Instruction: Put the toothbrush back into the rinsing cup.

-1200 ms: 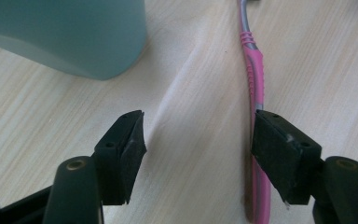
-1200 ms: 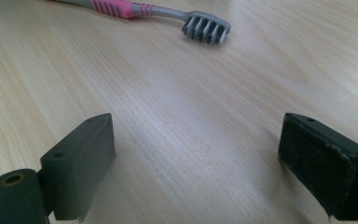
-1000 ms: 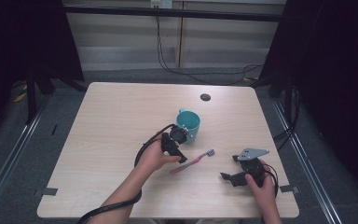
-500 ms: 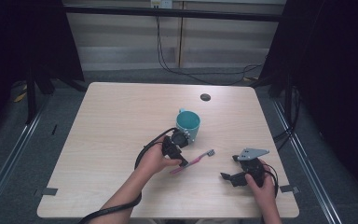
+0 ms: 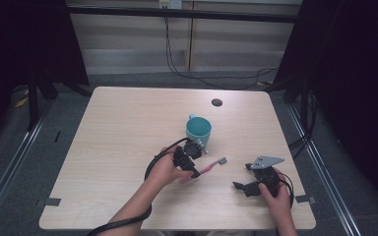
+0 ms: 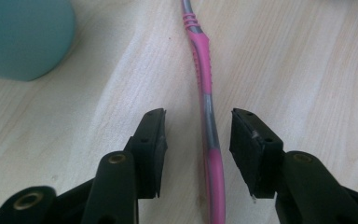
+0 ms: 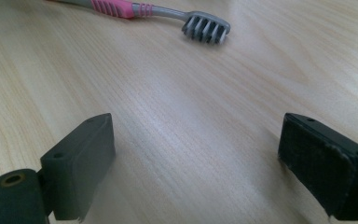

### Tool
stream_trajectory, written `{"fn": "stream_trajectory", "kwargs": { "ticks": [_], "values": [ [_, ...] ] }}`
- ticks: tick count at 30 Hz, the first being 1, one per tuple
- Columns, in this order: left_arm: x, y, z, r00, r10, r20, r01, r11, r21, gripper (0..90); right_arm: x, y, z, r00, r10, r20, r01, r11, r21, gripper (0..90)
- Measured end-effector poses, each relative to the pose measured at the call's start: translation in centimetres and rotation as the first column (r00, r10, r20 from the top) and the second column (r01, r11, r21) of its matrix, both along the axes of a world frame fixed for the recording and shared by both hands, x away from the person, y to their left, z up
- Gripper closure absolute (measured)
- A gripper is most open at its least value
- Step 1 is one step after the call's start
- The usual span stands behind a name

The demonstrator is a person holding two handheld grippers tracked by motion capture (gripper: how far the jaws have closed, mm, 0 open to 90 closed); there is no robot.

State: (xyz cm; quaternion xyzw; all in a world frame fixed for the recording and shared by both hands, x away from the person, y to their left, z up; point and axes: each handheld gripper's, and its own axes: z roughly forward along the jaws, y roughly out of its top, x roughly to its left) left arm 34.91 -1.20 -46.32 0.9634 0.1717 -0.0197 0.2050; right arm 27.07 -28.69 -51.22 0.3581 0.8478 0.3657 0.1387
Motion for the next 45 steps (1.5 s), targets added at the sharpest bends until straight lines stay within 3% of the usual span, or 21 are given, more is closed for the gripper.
{"fn": "stream_trajectory", "kwargs": {
  "ticks": [16,24,27,32,36,45],
  "values": [
    [0.1,-0.3,-0.8,0.9995,0.016,-0.026,-0.015,0.9982,0.057,80.1,0.0,0.0,0.0,1.0000,0.000,0.000,0.000,1.0000,0.000,10.3],
    [0.1,-0.8,-0.6,0.9997,-0.001,-0.023,0.003,0.9947,0.103,82.7,0.0,0.0,0.0,1.0000,0.000,0.000,0.000,1.0000,0.000,10.3],
    [0.2,-0.8,-0.5,0.9999,0.006,-0.014,-0.005,0.9965,0.084,82.9,0.0,0.0,0.0,1.0000,-0.001,0.000,0.001,1.0000,-0.001,10.3],
    [0.3,-0.8,0.2,0.9993,0.016,-0.035,-0.014,0.9982,0.059,83.0,0.0,0.0,0.0,1.0000,0.000,0.000,0.000,1.0000,-0.001,10.2],
    [0.3,-0.5,0.9,0.9994,0.024,-0.025,-0.023,0.9987,0.047,83.0,0.0,0.0,0.0,1.0000,-0.002,0.000,0.002,1.0000,-0.001,10.2],
    [0.5,1.0,2.2,0.9991,0.040,-0.010,-0.041,0.9988,-0.027,83.1,0.0,0.0,0.0,0.9999,-0.011,-0.002,0.011,0.9999,0.001,10.4]
  ]
}}
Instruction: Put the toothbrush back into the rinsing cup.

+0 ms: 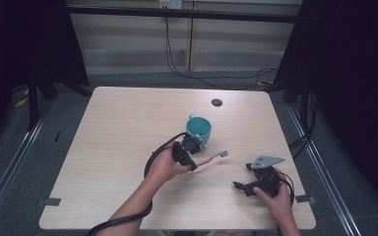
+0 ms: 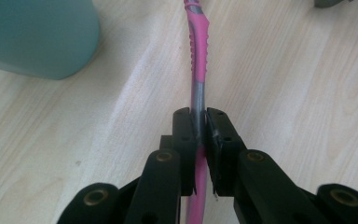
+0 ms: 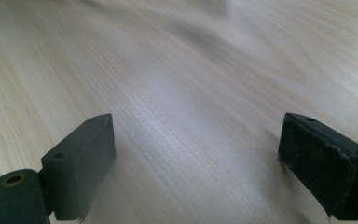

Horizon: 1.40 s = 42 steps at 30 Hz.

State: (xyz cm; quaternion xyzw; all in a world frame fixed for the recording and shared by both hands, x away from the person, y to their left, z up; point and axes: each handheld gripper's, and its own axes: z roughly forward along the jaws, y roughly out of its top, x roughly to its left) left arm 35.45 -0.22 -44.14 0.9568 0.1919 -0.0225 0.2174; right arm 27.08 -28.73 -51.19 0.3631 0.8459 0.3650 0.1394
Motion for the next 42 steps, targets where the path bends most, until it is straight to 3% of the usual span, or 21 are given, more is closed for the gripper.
{"fn": "stream_trajectory", "kwargs": {
  "ticks": [12,21,23,26,33,34,41,42],
  "values": [
    [0.1,2.2,1.5,0.9985,0.055,0.002,-0.054,0.9921,-0.113,83.1,-0.2,0.1,0.1,0.9995,-0.033,-0.002,0.033,0.9994,0.012,13.6],
    [0.2,2.5,2.2,0.9971,0.075,0.010,-0.072,0.9816,-0.177,83.1,0.3,0.4,1.1,0.9980,-0.055,-0.032,0.059,0.9902,0.127,22.3],
    [0.2,2.6,2.3,0.9973,0.073,0.008,-0.070,0.9794,-0.190,83.1,0.5,0.5,1.3,0.9967,-0.066,-0.048,0.073,0.9820,0.174,22.4],
    [0.1,2.9,2.3,0.9965,0.083,0.011,-0.079,0.9756,-0.205,83.1,0.7,0.5,1.7,0.9949,-0.079,-0.063,0.094,0.9584,0.270,23.3],
    [-0.1,3.6,2.5,0.9944,0.105,0.006,-0.100,0.9606,-0.259,83.1,1.1,1.3,2.9,0.9959,-0.066,-0.062,0.085,0.9157,0.393,26.5],
    [-0.2,3.6,2.5,0.9930,0.118,0.005,-0.112,0.9560,-0.271,83.0,1.2,1.5,3.1,0.9961,-0.061,-0.065,0.082,0.9131,0.399,27.4],
    [-0.2,4.4,2.6,0.9915,0.130,0.007,-0.122,0.9454,-0.302,83.0,2.1,3.1,4.7,0.9977,-0.021,-0.064,0.046,0.9015,0.430,29.4],
    [-0.3,4.5,2.5,0.9909,0.134,-0.004,-0.129,0.9405,-0.314,83.0,2.2,3.3,4.9,0.9975,-0.016,-0.068,0.045,0.8978,0.438,29.9]
  ]
}}
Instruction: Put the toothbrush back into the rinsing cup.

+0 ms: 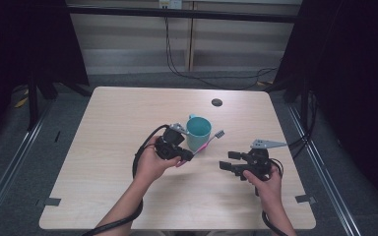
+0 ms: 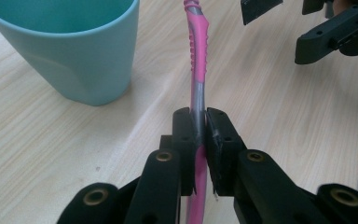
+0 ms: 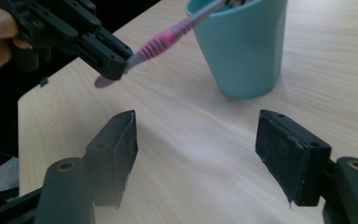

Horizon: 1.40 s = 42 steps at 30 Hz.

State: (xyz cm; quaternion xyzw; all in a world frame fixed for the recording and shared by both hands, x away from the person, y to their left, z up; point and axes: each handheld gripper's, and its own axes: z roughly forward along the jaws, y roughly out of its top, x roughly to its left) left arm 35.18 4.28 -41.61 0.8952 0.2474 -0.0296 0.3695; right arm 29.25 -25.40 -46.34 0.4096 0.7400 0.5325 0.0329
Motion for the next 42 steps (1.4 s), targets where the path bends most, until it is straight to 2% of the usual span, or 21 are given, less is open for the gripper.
{"fn": "stream_trajectory", "kwargs": {
  "ticks": [2,5,7,13,14,17,25,28,32,41,42],
  "values": [
    [-0.1,0.2,0.0,0.9999,0.005,0.009,-0.005,1.0000,-0.005,83.0,0.2,0.3,0.3,1.0000,-0.004,-0.006,0.004,0.9999,0.014,30.2],
    [-0.3,0.4,0.0,0.9998,0.016,0.010,-0.016,0.9998,-0.012,83.0,0.4,0.6,0.5,0.9999,-0.011,-0.009,0.012,0.9981,0.060,32.1],
    [-0.4,0.5,-0.1,0.9999,0.015,0.009,-0.014,0.9995,-0.027,83.0,0.6,0.8,0.5,0.9996,-0.007,-0.027,0.010,0.9949,0.101,32.4],
    [-0.8,0.4,-0.1,0.9999,0.015,0.006,-0.015,0.9987,-0.048,83.0,1.1,1.6,0.6,0.9982,-0.009,-0.060,0.019,0.9861,0.165,37.2],
    [-0.8,0.3,-0.2,0.9999,0.011,0.006,-0.011,0.9986,-0.051,83.0,1.2,1.8,0.6,0.9974,-0.017,-0.070,0.030,0.9819,0.187,39.1],
    [-0.9,0.2,-0.4,1.0000,0.008,0.002,-0.008,0.9983,-0.058,83.0,1.3,1.9,0.7,0.9970,-0.026,-0.072,0.041,0.9767,0.211,41.1],
    [-1.1,-0.1,-0.6,0.9999,0.013,0.002,-0.013,0.9980,-0.062,83.0,1.9,2.1,1.3,0.9944,-0.041,-0.097,0.064,0.9685,0.241,43.4],
    [-1.1,-0.2,-0.6,0.9999,0.009,0.006,-0.008,0.9981,-0.060,83.0,2.0,2.1,1.2,0.9926,-0.048,-0.112,0.076,0.9614,0.264,45.0],
    [-1.2,-0.4,-0.5,1.0000,0.002,0.005,-0.002,0.9978,-0.067,83.0,2.1,2.0,1.1,0.9907,-0.054,-0.125,0.091,0.9454,0.313,47.2],
    [-1.4,-0.6,-0.5,0.9999,0.007,0.011,-0.006,0.9968,-0.080,83.0,2.2,2.0,1.2,0.9897,-0.065,-0.127,0.102,0.9432,0.316,51.5],
    [-1.4,-0.7,-0.6,0.9999,0.010,0.008,-0.009,0.9965,-0.084,83.0,2.3,2.0,1.2,0.9895,-0.061,-0.131,0.101,0.9398,0.326,52.1]
  ]
}}
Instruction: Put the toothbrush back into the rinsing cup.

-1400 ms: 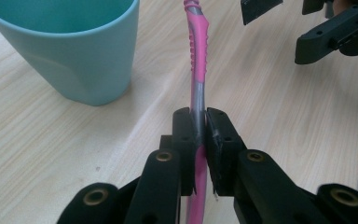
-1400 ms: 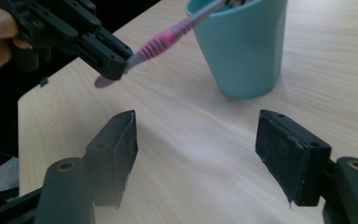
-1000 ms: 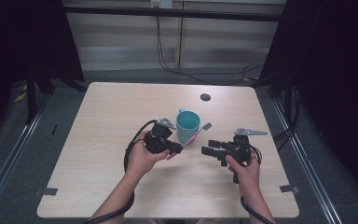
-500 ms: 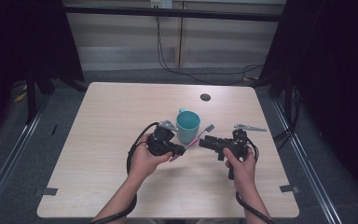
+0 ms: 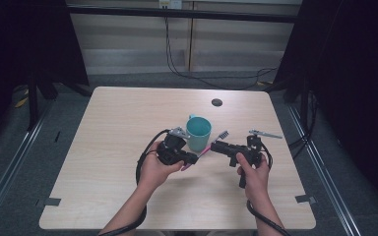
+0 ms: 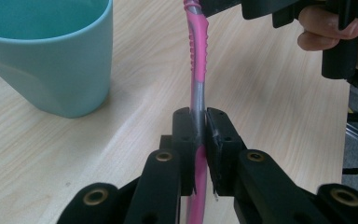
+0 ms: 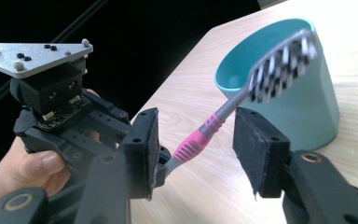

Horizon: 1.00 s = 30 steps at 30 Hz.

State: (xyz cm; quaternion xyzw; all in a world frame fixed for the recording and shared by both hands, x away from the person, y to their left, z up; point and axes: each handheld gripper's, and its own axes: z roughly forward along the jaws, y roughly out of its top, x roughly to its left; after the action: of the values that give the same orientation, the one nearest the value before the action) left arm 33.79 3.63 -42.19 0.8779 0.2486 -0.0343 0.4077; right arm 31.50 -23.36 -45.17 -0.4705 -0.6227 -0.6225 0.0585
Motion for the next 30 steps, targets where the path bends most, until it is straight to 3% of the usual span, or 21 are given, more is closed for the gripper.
{"fn": "stream_trajectory", "kwargs": {
  "ticks": [7,9,14,20,30],
  "values": [
    [-0.1,-0.3,-0.2,0.9999,-0.011,-0.005,0.011,0.9999,0.000,82.9,0.2,0.4,-0.1,0.9999,-0.001,-0.017,0.001,0.9998,0.020,57.6],
    [-0.2,-0.4,-0.3,0.9999,-0.011,-0.010,0.011,0.9999,0.004,82.9,0.3,0.5,0.0,0.9999,-0.009,-0.006,0.009,0.9998,0.015,67.0],
    [-0.4,-0.6,-0.4,0.9999,-0.014,-0.009,0.014,0.9999,-0.003,83.0,0.4,0.6,0.5,0.9999,0.002,0.015,-0.002,1.0000,0.000,76.8],
    [-0.7,-1.1,-0.7,0.9998,-0.018,-0.008,0.018,0.9998,0.003,82.9,0.4,0.8,0.7,0.9997,0.022,0.013,-0.023,0.9991,0.037,81.9],
    [-0.8,-1.2,-0.9,0.9999,-0.009,-0.014,0.009,0.9998,-0.018,82.4,0.6,1.8,1.9,0.9974,0.057,0.044,-0.056,0.9982,-0.021,83.7]
  ]
}}
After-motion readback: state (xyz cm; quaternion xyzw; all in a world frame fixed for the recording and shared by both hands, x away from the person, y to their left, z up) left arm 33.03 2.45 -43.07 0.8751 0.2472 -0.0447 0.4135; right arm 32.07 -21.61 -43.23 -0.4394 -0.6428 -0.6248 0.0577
